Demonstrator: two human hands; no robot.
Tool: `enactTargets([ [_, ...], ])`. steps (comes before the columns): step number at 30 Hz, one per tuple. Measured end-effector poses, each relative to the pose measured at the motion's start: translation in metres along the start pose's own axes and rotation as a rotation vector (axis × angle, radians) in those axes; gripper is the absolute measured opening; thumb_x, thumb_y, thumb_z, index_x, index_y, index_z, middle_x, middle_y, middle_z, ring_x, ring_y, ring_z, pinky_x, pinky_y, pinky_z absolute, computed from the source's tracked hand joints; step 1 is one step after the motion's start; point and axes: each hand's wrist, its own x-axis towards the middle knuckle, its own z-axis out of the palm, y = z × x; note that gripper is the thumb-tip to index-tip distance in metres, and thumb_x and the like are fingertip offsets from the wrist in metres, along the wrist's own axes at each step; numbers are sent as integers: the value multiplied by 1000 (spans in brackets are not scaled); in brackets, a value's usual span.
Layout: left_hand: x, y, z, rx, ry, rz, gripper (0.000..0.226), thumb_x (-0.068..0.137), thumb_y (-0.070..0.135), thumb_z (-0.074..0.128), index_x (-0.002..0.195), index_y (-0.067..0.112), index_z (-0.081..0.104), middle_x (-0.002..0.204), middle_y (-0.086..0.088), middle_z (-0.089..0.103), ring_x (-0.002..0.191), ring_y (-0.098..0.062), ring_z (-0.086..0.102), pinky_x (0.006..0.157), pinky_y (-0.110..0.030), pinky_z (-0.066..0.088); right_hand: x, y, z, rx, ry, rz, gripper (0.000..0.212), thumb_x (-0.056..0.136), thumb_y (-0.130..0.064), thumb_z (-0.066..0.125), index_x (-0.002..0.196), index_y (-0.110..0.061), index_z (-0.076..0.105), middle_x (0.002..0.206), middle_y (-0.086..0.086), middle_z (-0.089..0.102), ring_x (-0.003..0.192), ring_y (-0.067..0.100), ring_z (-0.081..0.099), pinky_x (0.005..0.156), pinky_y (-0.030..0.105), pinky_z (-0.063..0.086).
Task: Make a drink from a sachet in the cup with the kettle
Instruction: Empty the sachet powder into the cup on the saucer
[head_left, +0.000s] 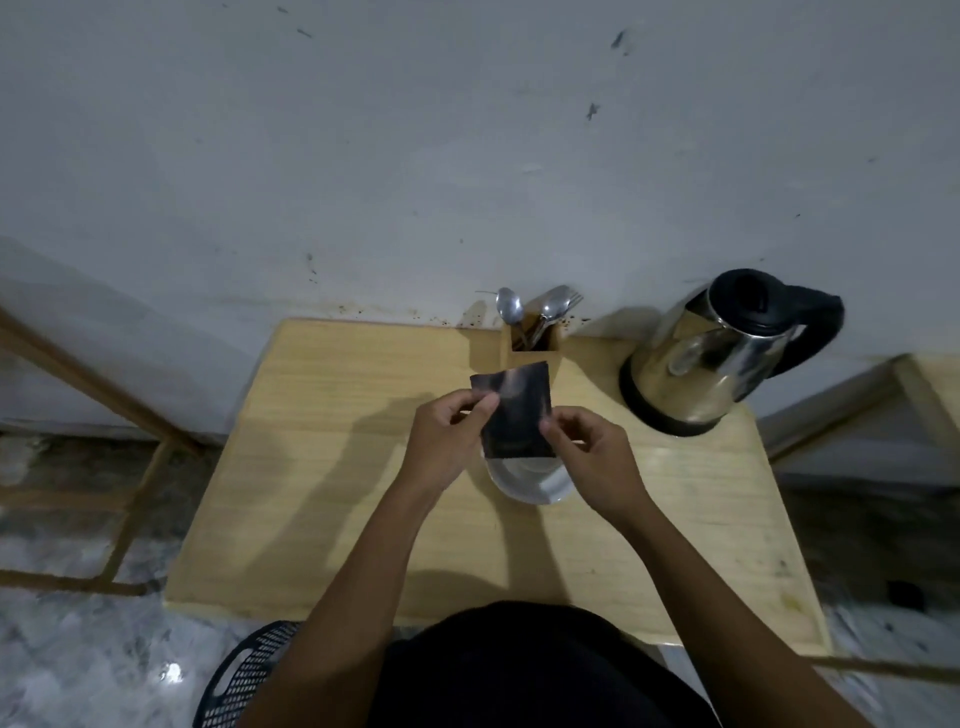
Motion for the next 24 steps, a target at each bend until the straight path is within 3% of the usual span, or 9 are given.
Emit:
enactTargets([
  [2, 2, -1, 10, 55, -13, -9, 16, 89, 22, 62, 93, 13, 75, 74, 4, 71, 60, 6, 60, 60, -11, 47, -5, 3, -10, 29, 77, 5, 13, 94, -9, 62, 99, -18, 70, 93, -2, 73, 86, 6, 68, 73, 17, 54],
  [4, 3, -4, 20, 54, -55, -47, 17, 89, 23, 62, 88, 11, 74, 65, -1, 63, 53, -1, 54, 55, -12, 44, -13, 9, -20, 41, 76, 38, 18, 92, -9, 64, 109, -14, 68, 98, 0, 72, 90, 5, 68, 76, 17, 54],
  [7, 2, -9, 33, 16, -114, -64, 21, 89, 25, 63, 85, 6, 72, 71, -10, 61, 61, -12, 52, 56, -16, 43, -25, 16, -29, 18, 42, 86, 23, 90, -8, 66, 112, -16, 65, 99, -3, 73, 89, 2, 69, 74, 14, 53],
  [9, 3, -15, 37, 57, -105, -49, 21, 88, 28, 63, 91, 10, 72, 82, -6, 67, 71, -12, 57, 63, -16, 45, -28, 19, -34, -4, 109, 73, 21, 90, -6, 66, 109, -16, 65, 96, -2, 73, 84, 1, 68, 72, 15, 53],
  [11, 5, -24, 35, 157, -40, -4, 26, 88, 33, 62, 108, 18, 68, 101, 1, 68, 81, -11, 60, 67, -13, 47, -28, 23, -42, -33, 170, 80, 22, 89, -5, 67, 108, -16, 62, 92, -2, 73, 79, 0, 68, 69, 14, 51],
  [14, 6, -46, 24, 468, -2, 89, 42, 91, 36, 56, 131, 23, 51, 120, 4, 55, 88, -18, 57, 75, -25, 44, -28, 29, -55, -78, 167, 133, 27, 87, -9, 71, 108, -19, 55, 87, 2, 74, 77, 9, 70, 69, 18, 52],
  [18, 11, -74, 12, 618, -89, 86, 39, 94, 27, 52, 132, 17, 51, 127, -3, 57, 109, -23, 58, 84, -26, 42, -25, 32, -66, -232, 99, 111, 17, 86, -8, 70, 97, -18, 62, 85, 3, 72, 75, 14, 68, 70, 19, 51],
  [24, 15, -79, 18, 511, -94, 76, 26, 93, 14, 52, 116, 13, 65, 111, -6, 69, 87, -15, 58, 76, -22, 41, -9, 23, -70, -450, 12, 86, 12, 90, -16, 65, 94, -27, 65, 82, -7, 69, 74, 6, 64, 64, 14, 48],
])
